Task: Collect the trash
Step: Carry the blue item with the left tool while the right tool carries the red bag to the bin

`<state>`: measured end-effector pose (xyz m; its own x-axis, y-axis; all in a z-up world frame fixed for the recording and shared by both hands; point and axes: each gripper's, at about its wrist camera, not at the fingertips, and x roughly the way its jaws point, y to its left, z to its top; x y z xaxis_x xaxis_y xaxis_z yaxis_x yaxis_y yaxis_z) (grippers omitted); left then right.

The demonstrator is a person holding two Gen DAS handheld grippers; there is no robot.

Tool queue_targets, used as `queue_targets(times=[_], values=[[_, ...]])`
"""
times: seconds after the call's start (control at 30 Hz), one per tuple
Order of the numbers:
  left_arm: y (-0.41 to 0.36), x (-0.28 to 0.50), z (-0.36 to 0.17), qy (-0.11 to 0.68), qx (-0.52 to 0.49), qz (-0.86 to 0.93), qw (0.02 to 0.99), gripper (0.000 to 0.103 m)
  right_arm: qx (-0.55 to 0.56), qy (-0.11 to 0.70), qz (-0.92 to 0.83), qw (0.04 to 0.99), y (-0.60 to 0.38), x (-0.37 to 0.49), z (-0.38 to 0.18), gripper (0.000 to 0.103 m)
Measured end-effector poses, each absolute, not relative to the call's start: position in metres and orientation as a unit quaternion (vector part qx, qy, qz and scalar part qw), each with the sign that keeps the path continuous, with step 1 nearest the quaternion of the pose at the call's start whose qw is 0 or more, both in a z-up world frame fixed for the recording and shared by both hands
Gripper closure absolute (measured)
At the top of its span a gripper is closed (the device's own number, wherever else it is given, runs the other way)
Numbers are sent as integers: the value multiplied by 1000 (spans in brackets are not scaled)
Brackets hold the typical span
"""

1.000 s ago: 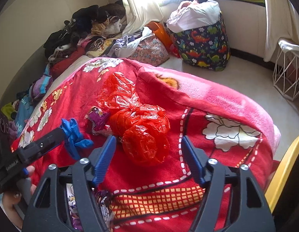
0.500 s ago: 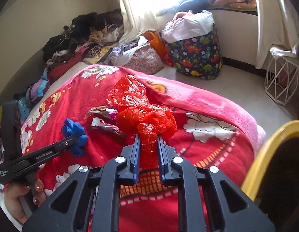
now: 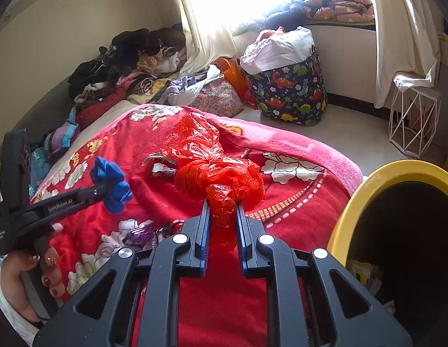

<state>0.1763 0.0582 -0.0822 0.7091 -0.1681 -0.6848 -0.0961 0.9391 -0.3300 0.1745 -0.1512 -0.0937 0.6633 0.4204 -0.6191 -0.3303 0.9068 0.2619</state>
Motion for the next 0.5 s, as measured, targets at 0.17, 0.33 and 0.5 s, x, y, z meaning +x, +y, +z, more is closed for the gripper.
queue_targets(times=[0.17,0.33,0.5], values=[[47,170,-68,368,-163,-32,915,89,66,346,208,912,-157,162,-85,88],[36,165,-55,357,-155,-44,920,89,71,338,206,916,-166,152,-78,88],[25,162,-47,350,-148,-54,923,89,78,332,201,918,-177,143,-73,88]])
